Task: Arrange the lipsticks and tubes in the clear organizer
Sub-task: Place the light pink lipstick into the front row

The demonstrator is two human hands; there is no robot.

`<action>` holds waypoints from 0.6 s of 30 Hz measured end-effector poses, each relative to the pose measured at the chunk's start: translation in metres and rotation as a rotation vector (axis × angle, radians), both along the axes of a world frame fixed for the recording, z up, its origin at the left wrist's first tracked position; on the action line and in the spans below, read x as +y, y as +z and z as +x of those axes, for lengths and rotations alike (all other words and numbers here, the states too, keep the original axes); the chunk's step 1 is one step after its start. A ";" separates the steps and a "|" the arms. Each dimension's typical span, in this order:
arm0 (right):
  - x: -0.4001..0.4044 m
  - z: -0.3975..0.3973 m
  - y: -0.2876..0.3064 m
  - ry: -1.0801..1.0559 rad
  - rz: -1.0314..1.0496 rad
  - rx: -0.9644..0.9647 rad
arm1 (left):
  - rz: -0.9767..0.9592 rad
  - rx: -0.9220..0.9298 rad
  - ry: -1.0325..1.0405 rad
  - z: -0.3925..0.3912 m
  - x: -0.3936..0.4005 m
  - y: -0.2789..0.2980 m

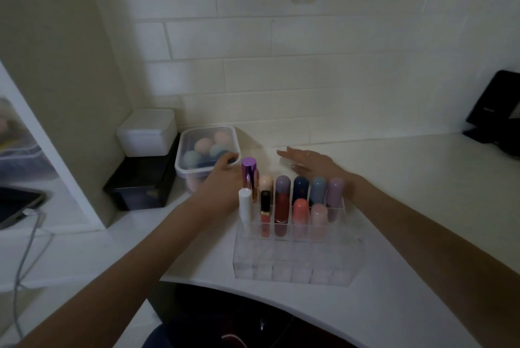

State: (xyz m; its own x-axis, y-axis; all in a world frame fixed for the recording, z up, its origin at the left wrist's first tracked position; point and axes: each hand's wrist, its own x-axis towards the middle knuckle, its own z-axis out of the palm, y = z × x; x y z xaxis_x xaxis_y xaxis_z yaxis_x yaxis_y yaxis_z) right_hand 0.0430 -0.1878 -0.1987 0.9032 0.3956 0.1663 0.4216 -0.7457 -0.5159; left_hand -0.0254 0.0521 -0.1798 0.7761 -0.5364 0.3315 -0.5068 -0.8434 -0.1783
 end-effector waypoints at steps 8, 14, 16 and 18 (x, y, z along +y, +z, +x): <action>0.007 -0.005 0.003 -0.063 0.004 0.003 | -0.029 -0.060 -0.067 -0.001 -0.005 -0.003; 0.001 -0.022 0.004 -0.234 0.650 0.010 | -0.173 -0.256 -0.075 0.003 0.008 -0.014; 0.000 -0.027 0.012 -0.280 0.720 0.005 | -0.324 -0.357 -0.081 0.003 0.010 -0.009; 0.000 -0.033 0.020 -0.294 0.752 -0.002 | -0.576 -0.355 -0.031 -0.004 0.009 0.004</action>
